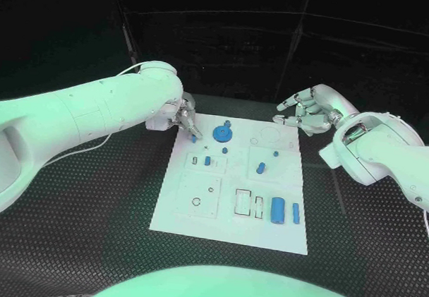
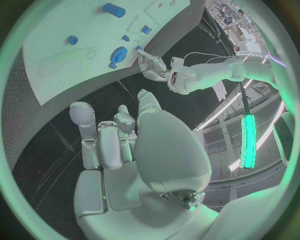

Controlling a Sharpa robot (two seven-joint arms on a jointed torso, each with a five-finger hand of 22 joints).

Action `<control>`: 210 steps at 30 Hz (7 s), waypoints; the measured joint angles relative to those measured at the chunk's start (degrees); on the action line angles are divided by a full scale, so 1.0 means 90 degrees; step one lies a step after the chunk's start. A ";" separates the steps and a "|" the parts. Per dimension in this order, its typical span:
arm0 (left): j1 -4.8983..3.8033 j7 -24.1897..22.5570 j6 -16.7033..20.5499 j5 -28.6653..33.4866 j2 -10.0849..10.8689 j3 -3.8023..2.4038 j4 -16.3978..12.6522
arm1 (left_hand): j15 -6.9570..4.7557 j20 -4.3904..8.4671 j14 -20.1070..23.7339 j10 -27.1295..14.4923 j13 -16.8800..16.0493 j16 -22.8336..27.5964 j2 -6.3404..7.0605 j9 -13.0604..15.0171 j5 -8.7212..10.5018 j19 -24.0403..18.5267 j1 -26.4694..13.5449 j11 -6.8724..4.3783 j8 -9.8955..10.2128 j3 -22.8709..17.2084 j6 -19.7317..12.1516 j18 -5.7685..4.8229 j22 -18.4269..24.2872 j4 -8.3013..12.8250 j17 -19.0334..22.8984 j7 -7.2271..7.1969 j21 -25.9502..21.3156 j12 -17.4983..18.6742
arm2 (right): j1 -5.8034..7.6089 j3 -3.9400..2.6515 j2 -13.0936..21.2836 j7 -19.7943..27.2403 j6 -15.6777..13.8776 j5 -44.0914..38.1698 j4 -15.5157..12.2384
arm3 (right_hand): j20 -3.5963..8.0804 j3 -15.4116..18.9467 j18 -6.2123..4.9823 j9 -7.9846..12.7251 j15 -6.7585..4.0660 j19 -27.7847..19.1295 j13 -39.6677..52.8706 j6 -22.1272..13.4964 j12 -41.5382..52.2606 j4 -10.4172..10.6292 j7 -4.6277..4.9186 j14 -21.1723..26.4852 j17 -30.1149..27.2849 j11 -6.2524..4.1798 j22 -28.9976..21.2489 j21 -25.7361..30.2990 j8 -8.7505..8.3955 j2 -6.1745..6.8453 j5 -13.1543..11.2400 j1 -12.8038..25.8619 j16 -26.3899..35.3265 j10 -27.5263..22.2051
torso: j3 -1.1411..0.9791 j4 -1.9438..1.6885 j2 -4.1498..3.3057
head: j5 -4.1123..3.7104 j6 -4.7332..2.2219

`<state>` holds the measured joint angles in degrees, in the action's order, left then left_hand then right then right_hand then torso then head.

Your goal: Assemble the parts on the task board

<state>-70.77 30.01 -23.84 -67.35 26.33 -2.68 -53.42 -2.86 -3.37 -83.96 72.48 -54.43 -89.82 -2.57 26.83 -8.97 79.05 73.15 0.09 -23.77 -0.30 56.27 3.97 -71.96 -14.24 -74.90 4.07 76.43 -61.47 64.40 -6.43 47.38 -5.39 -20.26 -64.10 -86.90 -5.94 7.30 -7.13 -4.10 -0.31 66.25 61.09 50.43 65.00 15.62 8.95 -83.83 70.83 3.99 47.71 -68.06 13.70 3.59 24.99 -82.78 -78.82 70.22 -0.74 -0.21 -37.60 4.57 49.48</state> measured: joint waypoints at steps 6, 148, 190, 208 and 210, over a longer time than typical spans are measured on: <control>0.0000 0.0000 -0.0007 0.0045 -0.0020 0.0000 0.0044 | 0.0000 0.0000 0.0000 0.0000 0.0014 0.0000 -0.0112 -0.0027 -0.0022 0.0000 0.0188 0.0000 0.0025 -0.0124 0.0007 -0.0001 -0.0008 0.0124 0.0000 -0.0007 0.0000 0.0000 | 0.0000 0.0000 -0.0001 0.0002 0.0000 0.0000 0.0000 | 0.0000 0.0000 0.0000 0.0000 0.0000 0.0000 0.0000 0.0000 0.0000 0.0000 0.0000 0.0000 0.0000 0.0000 0.0000 0.0000 0.0000 0.0000 0.0000 0.0000 0.0000 0.0000 | 0.0000 0.0000 0.0000 | 0.0000 0.0007; 0.0665 -0.0076 0.1259 -0.0122 0.1720 0.0022 -0.2908 | -0.0092 0.0086 0.0002 0.0367 0.0334 0.0000 0.1146 0.0387 -0.0109 0.0131 -0.0704 -0.0111 -0.0622 -0.3910 0.0056 -0.0001 -0.0278 0.1131 0.0000 -0.0077 0.0021 0.0222 | -0.0001 0.0001 -0.0023 0.0042 0.0063 0.0007 0.0148 | 0.0000 0.0000 0.0000 0.0000 0.0000 0.0000 0.0015 0.0000 0.0000 0.0000 0.0000 0.0000 0.0002 -0.0023 0.0004 0.0000 0.0025 0.0000 0.0094 0.0000 0.0000 0.0023 | 0.0000 0.0006 -0.0001 | 0.0176 0.0059; 0.0629 -0.0051 0.0916 -0.0152 0.1451 0.0074 -0.2585 | -0.0184 0.0171 0.0000 0.0588 -0.0021 0.0000 0.1079 0.0357 -0.0112 0.0217 -0.1406 -0.0235 -0.0716 -0.4071 0.0338 -0.0001 -0.0331 0.1291 0.0000 -0.0269 0.0124 -0.0044 | -0.0001 0.0001 -0.0019 0.0040 0.0079 0.0007 0.0143 | 0.0000 0.0000 0.0000 0.0000 0.0000 0.0000 0.0015 0.0000 0.0000 0.0000 0.0000 0.0000 0.0002 -0.0023 0.0004 0.0000 0.0025 0.0000 0.0126 0.0000 0.0000 0.0023 | 0.0002 0.0004 -0.0005 | 0.0119 0.0059; 0.0666 -0.0052 0.1022 -0.0138 0.1482 0.0107 -0.2537 | -0.0183 0.0192 0.0000 0.0602 -0.0027 0.0000 0.1196 0.0260 -0.0118 0.0239 -0.2303 -0.0242 -0.0655 -0.2831 0.0486 -0.0001 -0.0330 0.0470 0.0000 -0.0278 0.0124 -0.0044 | -0.0001 0.0001 -0.0021 0.0042 0.0083 0.0007 0.0148 | 0.0000 0.0000 0.0000 0.0005 -0.0023 0.0000 0.0001 0.0000 0.0000 0.0000 0.0000 -0.0024 -0.0009 -0.0023 -0.0009 0.0000 0.0025 0.0000 0.0149 0.0000 0.0030 0.0023 | 0.0008 0.0000 0.0001 | 0.0096 0.0059; 0.0670 -0.0051 0.1120 -0.0138 0.1515 0.0107 -0.2566 | -0.0183 0.0192 0.0000 0.0541 0.0094 0.0000 0.1224 0.0229 -0.0118 0.0239 -0.2332 -0.0247 -0.0630 -0.2532 0.0485 0.0000 -0.0330 0.0341 0.0000 -0.0279 0.0095 0.0043 | -0.0001 0.0001 -0.0023 0.0043 0.0083 0.0007 0.0151 | 0.0000 0.0000 0.0000 0.0005 -0.0023 0.0000 0.0001 0.0000 0.0000 0.0000 0.0000 -0.0023 -0.0014 -0.0023 -0.0009 0.0000 0.0025 0.0000 0.0149 0.0000 0.0030 0.0023 | 0.0008 0.0000 0.0001 | 0.0090 0.0059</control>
<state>-64.74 29.55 -13.77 -68.59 39.96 -1.72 -76.51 -4.51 -1.64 -83.96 77.35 -53.59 -89.82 8.45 28.89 -10.04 81.20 52.16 -2.13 -29.44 -23.09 60.63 3.97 -74.93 -11.17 -74.90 1.56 77.29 -61.08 64.38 -6.42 47.18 -5.00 -19.52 -64.04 -85.54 -5.94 7.30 -7.13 -4.05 -0.52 66.25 61.09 50.43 65.00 15.62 8.94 -84.04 70.70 3.78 47.63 -68.06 13.93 3.59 26.33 -82.78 -78.55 70.42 -0.67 -0.21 -37.59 5.38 50.01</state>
